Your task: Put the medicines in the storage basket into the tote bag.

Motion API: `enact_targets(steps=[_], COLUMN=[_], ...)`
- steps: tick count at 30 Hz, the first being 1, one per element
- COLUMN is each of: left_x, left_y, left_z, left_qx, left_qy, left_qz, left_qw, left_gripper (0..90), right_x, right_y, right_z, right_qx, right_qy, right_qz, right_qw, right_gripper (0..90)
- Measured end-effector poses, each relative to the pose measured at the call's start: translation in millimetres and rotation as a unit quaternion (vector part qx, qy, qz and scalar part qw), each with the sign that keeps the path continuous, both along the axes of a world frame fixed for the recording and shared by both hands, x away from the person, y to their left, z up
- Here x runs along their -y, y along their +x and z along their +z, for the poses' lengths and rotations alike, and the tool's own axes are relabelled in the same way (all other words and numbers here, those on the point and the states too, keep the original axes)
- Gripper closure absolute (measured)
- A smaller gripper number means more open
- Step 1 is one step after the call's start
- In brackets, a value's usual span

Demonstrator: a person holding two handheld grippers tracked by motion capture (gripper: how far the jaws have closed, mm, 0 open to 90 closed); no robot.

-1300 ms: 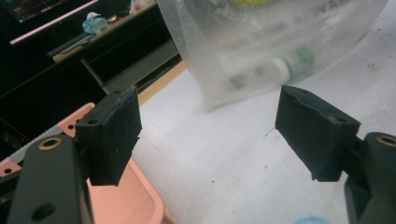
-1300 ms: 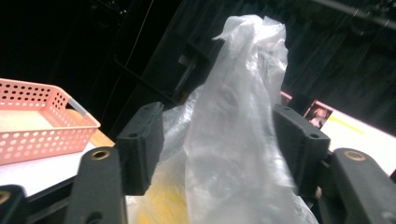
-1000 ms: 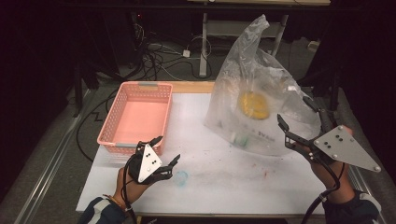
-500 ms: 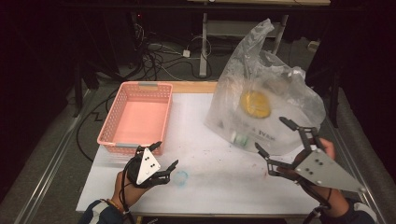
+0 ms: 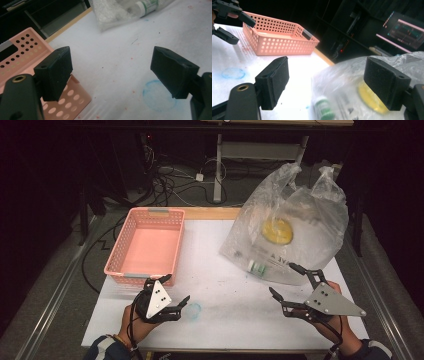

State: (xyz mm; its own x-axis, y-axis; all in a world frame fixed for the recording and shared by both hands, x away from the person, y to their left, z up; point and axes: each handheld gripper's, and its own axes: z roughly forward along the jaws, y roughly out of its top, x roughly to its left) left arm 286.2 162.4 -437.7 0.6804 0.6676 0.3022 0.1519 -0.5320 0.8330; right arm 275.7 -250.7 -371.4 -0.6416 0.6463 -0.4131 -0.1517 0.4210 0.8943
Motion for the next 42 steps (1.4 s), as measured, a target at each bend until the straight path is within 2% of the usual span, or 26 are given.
enact_targets(steps=[6,12,16,18,23,29,32,37,39,42], left_x=[-5.5,-5.0,-3.5,-4.2,-5.3,-5.8,-6.3,-8.7,-10.2,-11.9], left_y=[0.6,0.0,0.3,0.5,-0.6,-0.3,0.5,-0.6,-1.5,-0.9], left_z=[-5.0,-12.2,-14.2,-14.1,-13.7,-17.1,-20.2,-25.0,-25.7,-25.9], left_qx=[-0.012,-0.022,-0.021,-0.022,-0.016,-0.022,-0.027,-0.041,-0.045,-0.049], left_qy=[0.011,0.033,0.039,0.037,0.033,0.033,0.039,0.043,0.042,0.032], left_qz=[0.007,0.004,0.002,0.002,0.003,0.004,0.005,0.002,0.002,0.003], left_qw=[0.9998,0.9992,0.999,0.9991,0.9993,0.9992,0.9989,0.9982,0.9981,0.9983], left_gripper=[17.0,17.0,17.0,17.0,17.0,17.0,17.0,17.0,17.0,17.0], right_x=[15.1,29.0,33.9,35.7,41.7,50.7,55.2,62.9,65.4,66.1], right_y=[4.0,5.5,4.9,4.8,4.0,3.1,1.9,2.0,3.1,3.9], right_z=[-15.6,-34.8,-45.9,-49.5,-56.5,-73.3,-76.5,-87.0,-90.7,-88.8], right_qx=[-0.024,-0.052,-0.066,-0.068,-0.072,-0.088,-0.088,-0.104,-0.116,-0.113], right_qy=[-0.001,-0.001,0.001,-0.008,-0.005,-0.015,-0.008,0.003,0.002,0.006], right_qz=[-0.004,-0.009,-0.015,-0.02,-0.022,-0.027,-0.03,-0.028,-0.03,-0.033], right_qw=[0.9997,0.9986,0.9977,0.9975,0.9971,0.9957,0.9956,0.9942,0.9928,0.9931], right_gripper=[20.4,20.5,20.7,20.3,20.5,20.1,20.2,20.2,20.2,20.2])
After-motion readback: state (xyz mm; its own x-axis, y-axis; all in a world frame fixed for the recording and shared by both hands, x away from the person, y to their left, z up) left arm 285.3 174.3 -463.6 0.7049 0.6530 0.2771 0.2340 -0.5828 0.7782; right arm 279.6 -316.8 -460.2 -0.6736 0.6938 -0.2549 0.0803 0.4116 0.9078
